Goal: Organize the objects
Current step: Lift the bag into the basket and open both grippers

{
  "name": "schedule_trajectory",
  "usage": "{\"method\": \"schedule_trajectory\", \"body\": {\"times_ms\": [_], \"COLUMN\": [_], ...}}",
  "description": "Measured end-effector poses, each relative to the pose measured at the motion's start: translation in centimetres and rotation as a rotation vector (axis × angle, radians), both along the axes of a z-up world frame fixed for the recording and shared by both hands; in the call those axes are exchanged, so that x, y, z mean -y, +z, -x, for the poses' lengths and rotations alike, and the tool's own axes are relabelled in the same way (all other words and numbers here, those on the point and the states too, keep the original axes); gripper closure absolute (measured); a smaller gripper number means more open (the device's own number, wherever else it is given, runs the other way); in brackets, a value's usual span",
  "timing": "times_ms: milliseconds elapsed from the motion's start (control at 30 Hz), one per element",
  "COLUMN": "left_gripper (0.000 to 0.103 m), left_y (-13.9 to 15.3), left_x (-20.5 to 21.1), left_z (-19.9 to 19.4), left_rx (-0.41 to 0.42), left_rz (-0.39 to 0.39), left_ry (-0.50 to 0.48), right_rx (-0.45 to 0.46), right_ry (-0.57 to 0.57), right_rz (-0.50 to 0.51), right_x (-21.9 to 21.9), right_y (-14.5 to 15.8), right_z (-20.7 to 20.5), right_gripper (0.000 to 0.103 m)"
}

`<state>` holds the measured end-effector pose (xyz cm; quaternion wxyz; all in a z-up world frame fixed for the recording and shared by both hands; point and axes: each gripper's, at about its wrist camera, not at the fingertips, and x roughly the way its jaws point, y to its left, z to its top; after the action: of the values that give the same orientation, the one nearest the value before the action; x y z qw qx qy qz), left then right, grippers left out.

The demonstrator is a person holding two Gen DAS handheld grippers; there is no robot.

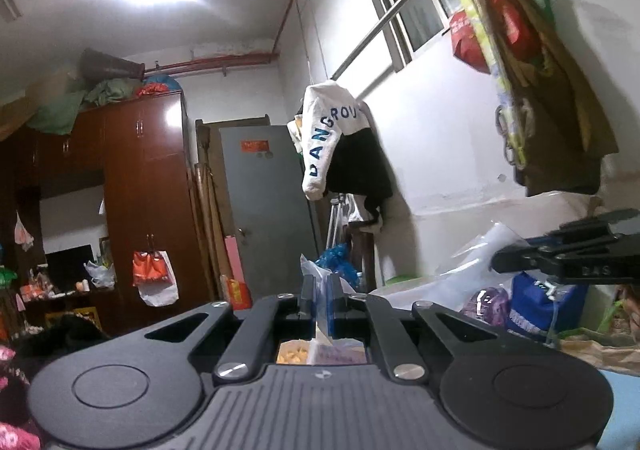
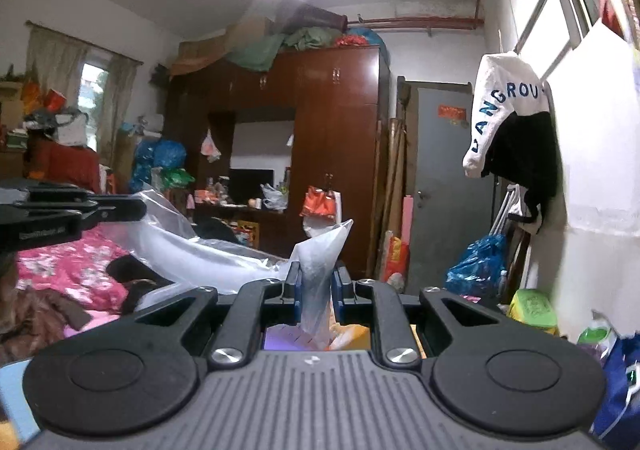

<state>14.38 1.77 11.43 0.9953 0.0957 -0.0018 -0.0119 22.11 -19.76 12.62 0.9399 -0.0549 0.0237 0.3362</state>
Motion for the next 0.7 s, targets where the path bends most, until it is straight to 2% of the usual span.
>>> {"method": "schedule_trajectory", "body": {"times_ms": [100,233,400,467,533,567,600,633,700], "left_gripper": [0.096,0.095,0.093,0.089,0.072,0.050,0.036,0.033,0.022], "left_y": [0.1,-1.2,-2.8,-3.2,-3.6,-3.8,-3.9,-4.0,-4.1], "left_x": [-0.2,-1.0,-2.0,-2.2,-2.5,-2.6,-2.8,-2.9,-3.2], "left_z": [-2.9,-5.8,-6.7,-6.5,-6.3,-6.1,-5.9,-5.5,-4.7], "left_rx": [-0.046,-0.110,-0.157,-0.157,-0.156,-0.144,-0.129,-0.109,-0.083], "left_rz": [0.001,0.011,0.044,0.042,0.036,0.028,0.026,0.028,0.038], "left_ry": [0.014,0.036,0.043,0.053,0.062,0.079,0.098,0.110,0.114], "right_rx": [-0.088,-0.131,-0.172,-0.184,-0.181,-0.163,-0.147,-0.126,-0.083], "right_ry": [0.022,0.017,0.035,0.041,0.034,0.019,0.005,-0.002,-0.005], "right_rz": [0.001,0.053,0.084,0.095,0.118,0.117,0.110,0.098,0.064], "right_x": [-0.7,-2.0,-2.7,-2.7,-2.7,-2.6,-2.3,-1.9,-0.9], "right_y": [-0.8,-2.7,-4.7,-4.7,-4.8,-4.7,-4.6,-4.5,-4.1], "right_z": [-3.2,-5.7,-6.8,-6.6,-6.5,-6.0,-5.6,-5.0,-4.1], "right_gripper": [0.086,0.086,0.086,0.074,0.042,0.034,0.019,0.006,0.000]}}
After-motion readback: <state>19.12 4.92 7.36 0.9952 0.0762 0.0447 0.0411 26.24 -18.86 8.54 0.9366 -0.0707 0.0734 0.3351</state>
